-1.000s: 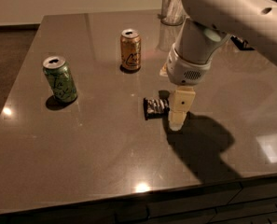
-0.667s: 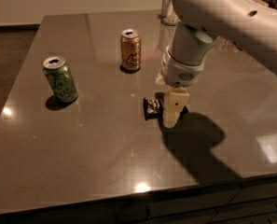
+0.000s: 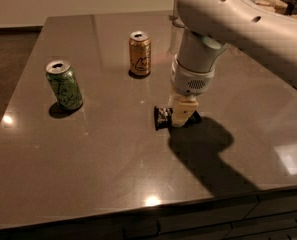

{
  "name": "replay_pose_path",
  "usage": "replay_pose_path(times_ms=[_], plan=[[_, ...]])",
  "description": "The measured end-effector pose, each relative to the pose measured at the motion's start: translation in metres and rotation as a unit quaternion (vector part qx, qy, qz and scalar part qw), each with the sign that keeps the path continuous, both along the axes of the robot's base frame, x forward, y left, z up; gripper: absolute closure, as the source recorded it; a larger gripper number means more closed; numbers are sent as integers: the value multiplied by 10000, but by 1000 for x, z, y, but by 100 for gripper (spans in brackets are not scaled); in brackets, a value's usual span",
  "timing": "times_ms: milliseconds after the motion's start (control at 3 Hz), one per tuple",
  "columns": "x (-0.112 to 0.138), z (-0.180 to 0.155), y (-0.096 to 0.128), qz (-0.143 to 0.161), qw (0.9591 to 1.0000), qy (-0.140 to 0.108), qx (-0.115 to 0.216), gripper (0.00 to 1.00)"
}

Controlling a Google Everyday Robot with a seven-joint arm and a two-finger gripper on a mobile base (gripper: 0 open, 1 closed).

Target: Pick rxbar chocolate

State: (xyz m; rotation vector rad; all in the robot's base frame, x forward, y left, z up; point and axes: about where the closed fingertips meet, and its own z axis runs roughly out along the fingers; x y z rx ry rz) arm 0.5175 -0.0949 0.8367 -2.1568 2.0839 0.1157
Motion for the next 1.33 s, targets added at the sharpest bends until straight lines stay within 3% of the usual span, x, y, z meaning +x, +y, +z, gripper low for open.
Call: replay_pose_path(times_ms=[333,667,1333], plan=[[0,2,-2,-16,10000,10,-6,88],[1,28,-13,-168,9995,-85,248,100],[-7,101,-20,-170,9951,-348,906,100]])
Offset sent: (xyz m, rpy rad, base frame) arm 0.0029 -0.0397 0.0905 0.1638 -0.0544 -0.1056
